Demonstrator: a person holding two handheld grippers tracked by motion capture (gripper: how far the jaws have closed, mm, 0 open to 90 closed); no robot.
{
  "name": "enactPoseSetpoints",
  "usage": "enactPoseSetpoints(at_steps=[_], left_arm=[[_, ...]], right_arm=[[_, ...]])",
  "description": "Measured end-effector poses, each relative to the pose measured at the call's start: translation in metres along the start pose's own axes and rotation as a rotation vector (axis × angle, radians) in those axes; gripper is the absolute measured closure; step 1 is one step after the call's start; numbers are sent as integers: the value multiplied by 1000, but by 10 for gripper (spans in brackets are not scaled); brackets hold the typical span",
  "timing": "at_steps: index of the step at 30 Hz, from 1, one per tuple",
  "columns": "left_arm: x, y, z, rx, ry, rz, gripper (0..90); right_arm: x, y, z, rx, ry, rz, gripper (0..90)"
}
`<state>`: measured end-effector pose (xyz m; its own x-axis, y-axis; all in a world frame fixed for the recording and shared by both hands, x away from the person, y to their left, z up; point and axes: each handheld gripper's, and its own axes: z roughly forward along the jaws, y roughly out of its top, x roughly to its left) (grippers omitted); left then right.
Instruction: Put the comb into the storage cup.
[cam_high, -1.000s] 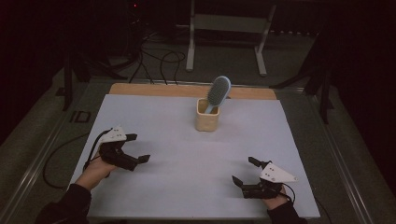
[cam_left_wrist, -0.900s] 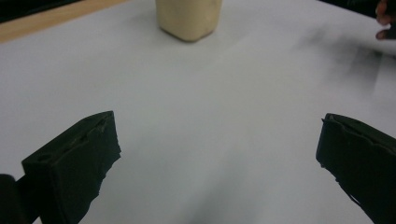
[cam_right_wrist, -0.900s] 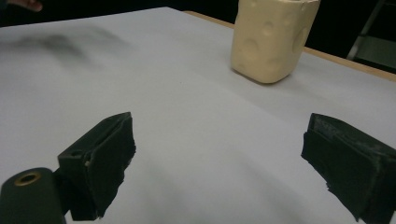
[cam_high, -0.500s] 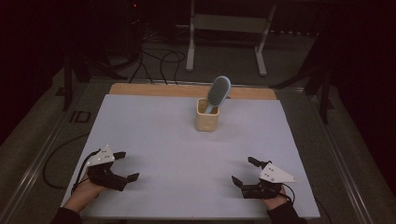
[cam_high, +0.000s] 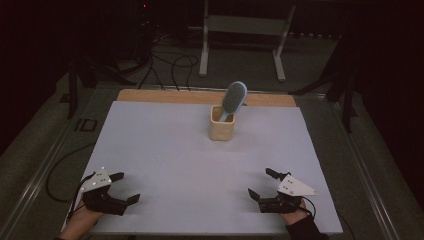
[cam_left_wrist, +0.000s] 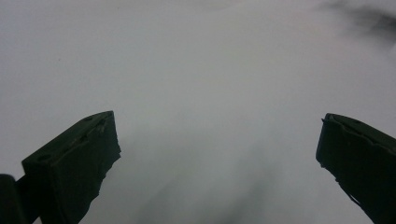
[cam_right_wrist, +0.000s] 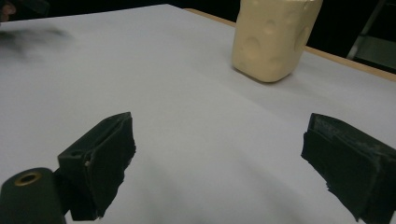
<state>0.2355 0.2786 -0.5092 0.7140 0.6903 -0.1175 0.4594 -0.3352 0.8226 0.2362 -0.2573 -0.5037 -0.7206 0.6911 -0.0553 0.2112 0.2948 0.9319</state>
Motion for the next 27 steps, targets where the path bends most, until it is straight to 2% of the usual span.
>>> enactPoseSetpoints(at_steps=[8, 14, 20, 24, 27], left_arm=[[-1, -9, -6, 2, 39, -11, 0], [4, -11, -7, 0, 76, 6, 0], [7, -8, -5, -28, 86, -5, 0], [5, -8, -3, -23, 105, -1, 0], [3, -9, -2, -23, 102, 0, 0]], right_arm=[[0, 0, 0, -1, -2, 0, 90], [0, 0, 0, -4, -2, 6, 90], [0, -1, 1, 1, 1, 1, 90], [1, 0, 1, -1, 7, -6, 90], [1, 0, 2, 2, 10, -8, 90]])
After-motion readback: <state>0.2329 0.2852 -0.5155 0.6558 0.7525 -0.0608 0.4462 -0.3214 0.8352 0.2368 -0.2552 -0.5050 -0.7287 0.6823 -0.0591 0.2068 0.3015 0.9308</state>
